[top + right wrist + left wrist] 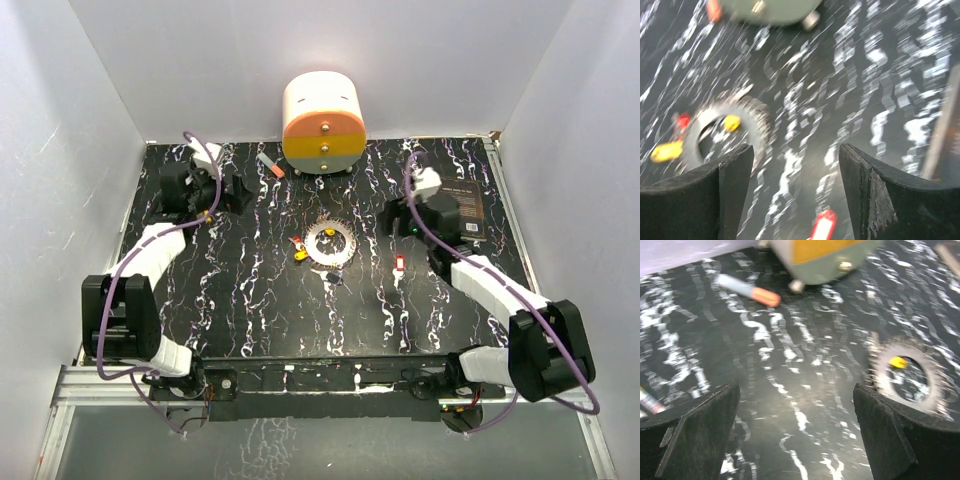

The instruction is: Put the keys on the keyring

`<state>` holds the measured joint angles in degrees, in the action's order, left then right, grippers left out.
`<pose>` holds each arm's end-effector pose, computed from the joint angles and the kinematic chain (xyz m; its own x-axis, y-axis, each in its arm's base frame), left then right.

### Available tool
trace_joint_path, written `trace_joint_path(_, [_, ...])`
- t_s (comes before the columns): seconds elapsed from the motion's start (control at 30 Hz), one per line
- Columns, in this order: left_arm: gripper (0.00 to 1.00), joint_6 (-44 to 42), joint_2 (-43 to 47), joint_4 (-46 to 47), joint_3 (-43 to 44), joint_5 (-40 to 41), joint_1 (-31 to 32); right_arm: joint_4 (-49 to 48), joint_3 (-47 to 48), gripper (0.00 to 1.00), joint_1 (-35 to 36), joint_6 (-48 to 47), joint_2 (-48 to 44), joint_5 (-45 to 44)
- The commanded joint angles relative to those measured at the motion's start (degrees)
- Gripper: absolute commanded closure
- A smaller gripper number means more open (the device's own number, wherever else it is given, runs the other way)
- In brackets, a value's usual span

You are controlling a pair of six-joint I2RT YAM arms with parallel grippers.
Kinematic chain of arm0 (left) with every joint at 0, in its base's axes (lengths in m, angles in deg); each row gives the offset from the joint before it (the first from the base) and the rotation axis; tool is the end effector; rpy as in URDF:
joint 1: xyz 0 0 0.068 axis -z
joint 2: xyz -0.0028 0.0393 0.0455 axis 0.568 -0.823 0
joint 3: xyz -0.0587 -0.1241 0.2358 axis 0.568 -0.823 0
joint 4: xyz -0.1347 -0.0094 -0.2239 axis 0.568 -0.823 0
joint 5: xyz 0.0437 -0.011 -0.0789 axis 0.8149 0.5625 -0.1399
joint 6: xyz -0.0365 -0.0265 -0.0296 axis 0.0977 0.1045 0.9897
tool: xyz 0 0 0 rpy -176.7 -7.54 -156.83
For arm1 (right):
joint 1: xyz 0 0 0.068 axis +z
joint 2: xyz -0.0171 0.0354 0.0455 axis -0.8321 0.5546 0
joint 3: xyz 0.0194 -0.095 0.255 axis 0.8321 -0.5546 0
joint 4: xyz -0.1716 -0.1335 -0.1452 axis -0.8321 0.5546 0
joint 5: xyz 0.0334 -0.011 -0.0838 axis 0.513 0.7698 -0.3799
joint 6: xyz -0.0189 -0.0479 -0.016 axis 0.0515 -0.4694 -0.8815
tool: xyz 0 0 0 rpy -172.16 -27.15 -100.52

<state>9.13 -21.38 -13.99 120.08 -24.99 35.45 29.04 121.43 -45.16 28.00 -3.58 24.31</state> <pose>0.3369 -0.0209 0.2709 -0.2129 0.0377 -0.9763 0.4593 0.8858 -0.0660 0.2720 0.0577 0.2473 -0.3084 0.0529 -0.9498 -0.2684 0.9531 0.1402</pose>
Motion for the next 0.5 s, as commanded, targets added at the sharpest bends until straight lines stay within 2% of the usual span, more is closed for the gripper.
trace_joint_path(0.0, [0.07,-2.32,2.16,-17.11,5.72,-14.24,3.70,16.35,4.97,0.30,9.52,0.85,3.02,2.22])
trace_joint_path(0.1, [0.06,-0.93,3.92,-16.27,3.79,-14.81,3.99,20.97,6.36,0.40,13.17,1.22,4.16,2.52])
trace_joint_path(0.23, [0.06,-0.10,6.00,-14.36,-0.10,-12.01,3.99,22.61,5.80,0.46,13.99,2.34,2.83,3.35])
trace_joint_path(0.37, [0.06,2.85,7.38,-11.25,-2.96,-14.90,3.99,22.64,6.30,0.61,15.85,2.87,4.15,4.85])
trace_joint_path(0.47, [0.06,5.04,6.52,-9.61,-3.70,-17.19,3.99,22.46,7.93,0.61,18.52,3.66,7.62,3.64])
